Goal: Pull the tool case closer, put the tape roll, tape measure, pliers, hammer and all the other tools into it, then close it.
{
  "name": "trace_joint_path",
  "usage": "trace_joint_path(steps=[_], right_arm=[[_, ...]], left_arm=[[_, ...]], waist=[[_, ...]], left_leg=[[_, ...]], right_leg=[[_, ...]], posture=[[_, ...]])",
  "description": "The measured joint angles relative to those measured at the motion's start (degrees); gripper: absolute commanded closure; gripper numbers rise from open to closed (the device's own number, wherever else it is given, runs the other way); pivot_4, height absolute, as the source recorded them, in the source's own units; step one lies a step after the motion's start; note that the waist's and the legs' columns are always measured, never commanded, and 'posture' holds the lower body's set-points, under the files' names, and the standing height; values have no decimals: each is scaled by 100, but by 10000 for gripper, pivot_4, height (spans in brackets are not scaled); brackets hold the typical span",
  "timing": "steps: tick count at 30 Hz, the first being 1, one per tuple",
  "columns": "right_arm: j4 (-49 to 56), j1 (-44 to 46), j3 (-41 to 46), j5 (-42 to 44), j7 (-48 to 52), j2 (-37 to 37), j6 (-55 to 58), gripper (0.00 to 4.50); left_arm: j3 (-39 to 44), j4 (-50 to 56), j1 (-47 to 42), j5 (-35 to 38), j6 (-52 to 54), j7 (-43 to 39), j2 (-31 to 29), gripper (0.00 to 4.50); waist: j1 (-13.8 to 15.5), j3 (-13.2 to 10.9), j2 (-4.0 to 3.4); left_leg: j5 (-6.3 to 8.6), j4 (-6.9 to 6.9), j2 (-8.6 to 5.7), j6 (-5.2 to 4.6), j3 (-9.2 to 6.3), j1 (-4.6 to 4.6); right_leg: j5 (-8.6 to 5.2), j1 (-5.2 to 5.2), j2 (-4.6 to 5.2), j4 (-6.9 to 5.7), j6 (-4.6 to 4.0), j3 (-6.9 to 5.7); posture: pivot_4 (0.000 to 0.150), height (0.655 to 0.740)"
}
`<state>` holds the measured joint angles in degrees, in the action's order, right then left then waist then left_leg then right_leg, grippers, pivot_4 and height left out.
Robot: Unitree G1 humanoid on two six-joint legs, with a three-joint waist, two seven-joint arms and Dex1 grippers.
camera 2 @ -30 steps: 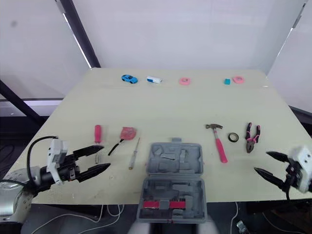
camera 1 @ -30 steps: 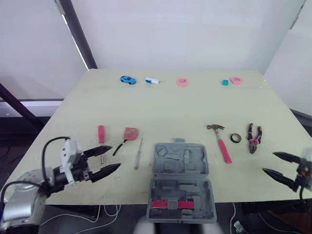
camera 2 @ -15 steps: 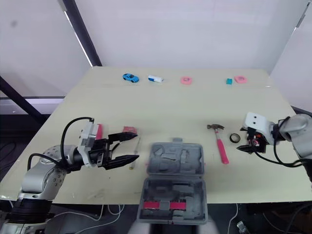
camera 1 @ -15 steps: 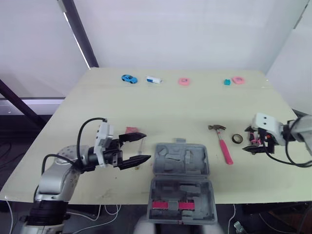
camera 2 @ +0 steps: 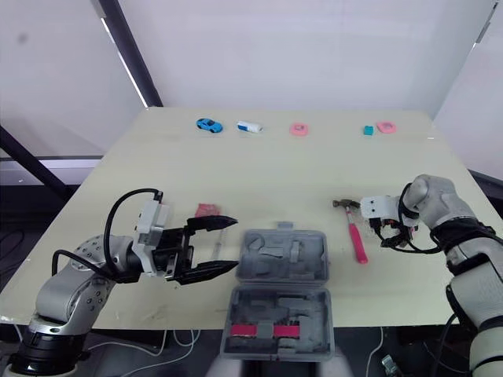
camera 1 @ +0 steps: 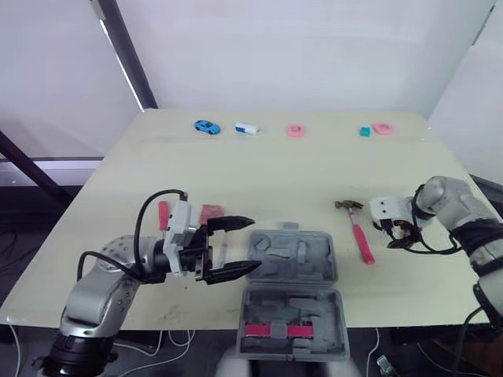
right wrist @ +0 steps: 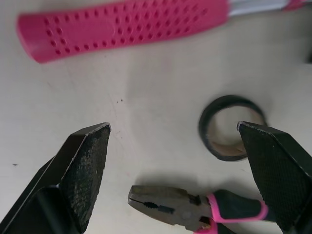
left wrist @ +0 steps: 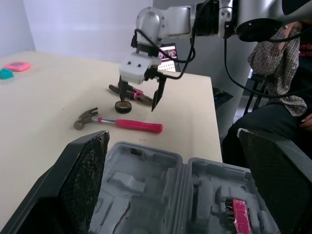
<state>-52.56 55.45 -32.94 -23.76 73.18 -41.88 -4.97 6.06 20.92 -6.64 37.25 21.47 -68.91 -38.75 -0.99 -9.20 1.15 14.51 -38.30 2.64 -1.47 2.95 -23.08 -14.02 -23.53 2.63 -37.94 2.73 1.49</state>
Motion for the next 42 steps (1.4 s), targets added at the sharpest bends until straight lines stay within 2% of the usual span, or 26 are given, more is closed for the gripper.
trace_joint_path(steps=[4, 6, 7, 9, 14, 16, 21, 25, 32, 37, 39, 41, 42], right_arm=[[-733, 329, -106, -306, -127, 289, -335, 1048], [-842, 410, -112, -360, -144, 328, -415, 6480], [-844, 411, -112, -361, -145, 328, -416, 7368], [-1077, 520, -176, -503, -222, 415, -511, 15215], [-1619, 756, -282, -837, -463, 610, -804, 38671], [-1730, 814, -281, -936, -518, 607, -886, 44731], [-1820, 862, -254, -981, -464, 596, -1029, 44731], [-1530, 986, -197, -895, 137, 565, -1150, 44731], [93, 1028, -150, -607, 1300, 782, -788, 44731], [1199, 1030, -266, -538, 1712, 1638, -72, 44731], [1316, 1075, -436, -570, 1725, 2118, 130, 44731], [1343, 1094, -482, -578, 1719, 2218, 155, 44731], [1302, 1295, -642, -693, 1640, 2682, 292, 44731]], left_arm=[[12, 115, 46, 6, -36, 63, -9, 0], [11, 119, 50, 6, -39, 75, -10, 0], [11, 119, 50, 6, -39, 76, -10, 0], [14, 122, 85, 5, -51, 125, -9, 0], [18, 183, 242, 1, -148, 266, 24, 0], [14, 185, 250, -30, -290, 273, 40, 0], [6, 183, 299, -118, -511, 243, 78, 0], [2, 59, 360, -183, -714, 150, 90, 0], [164, -175, 854, -221, -939, 119, 89, 0], [666, -360, 1406, -243, -1125, 367, 134, 0], [847, -404, 1604, -253, -1224, 524, 234, 0], [880, -416, 1640, -255, -1225, 559, 248, 0], [1114, -360, 1993, -237, -1311, 712, 377, 0]], waist=[[1, -4, -6], [0, -4, -7], [1, -4, -7], [0, -4, -7], [-10, -9, -14], [-10, -9, -14], [-10, -11, -18], [-38, -19, -30], [-153, -25, -41], [-137, -27, -44], [-114, -27, -45], [-100, -27, -45], [-128, -28, -45]], left_leg=[[0, 0, -1, 0, -1, 0], [0, 0, -1, 0, -2, 0], [0, 0, -1, 0, -2, 0], [0, 1, -1, 0, -2, 0], [0, 0, -1, 1, -3, 3], [0, 1, -1, 1, -3, 4], [0, 2, -1, 1, -2, 3], [0, 2, 0, 0, -3, 5], [0, 4, 7, 0, -17, 9], [0, 9, 11, 0, -21, 13], [0, 7, 8, 0, -21, 10], [0, 7, 7, 0, -20, 9], [0, 6, 6, 1, -13, 8]], right_leg=[[0, 0, 1, 1, 0, 2], [0, 0, 1, 1, 1, 2], [0, 0, 1, 1, 0, 1], [0, 0, 1, 0, 0, 0], [1, 1, 1, -1, 0, 5], [1, 1, 1, -2, -1, 4], [1, 1, 1, -2, 0, 4], [1, 1, 1, -4, 0, 4], [2, -1, 1, -7, 1, 4], [1, -2, 1, -10, -2, -2], [1, -1, 5, -8, -2, -4], [1, -1, 8, -7, -2, -5], [0, -5, 15, -5, -4, -2]], posture=[[1500, 7400], [1500, 7400], [1500, 7400], [1500, 7400], [1500, 7400], [1500, 7400], [1500, 7400], [1500, 7400], [1500, 7400], [1500, 7400], [1500, 7400], [1500, 7400], [1500, 7400]])
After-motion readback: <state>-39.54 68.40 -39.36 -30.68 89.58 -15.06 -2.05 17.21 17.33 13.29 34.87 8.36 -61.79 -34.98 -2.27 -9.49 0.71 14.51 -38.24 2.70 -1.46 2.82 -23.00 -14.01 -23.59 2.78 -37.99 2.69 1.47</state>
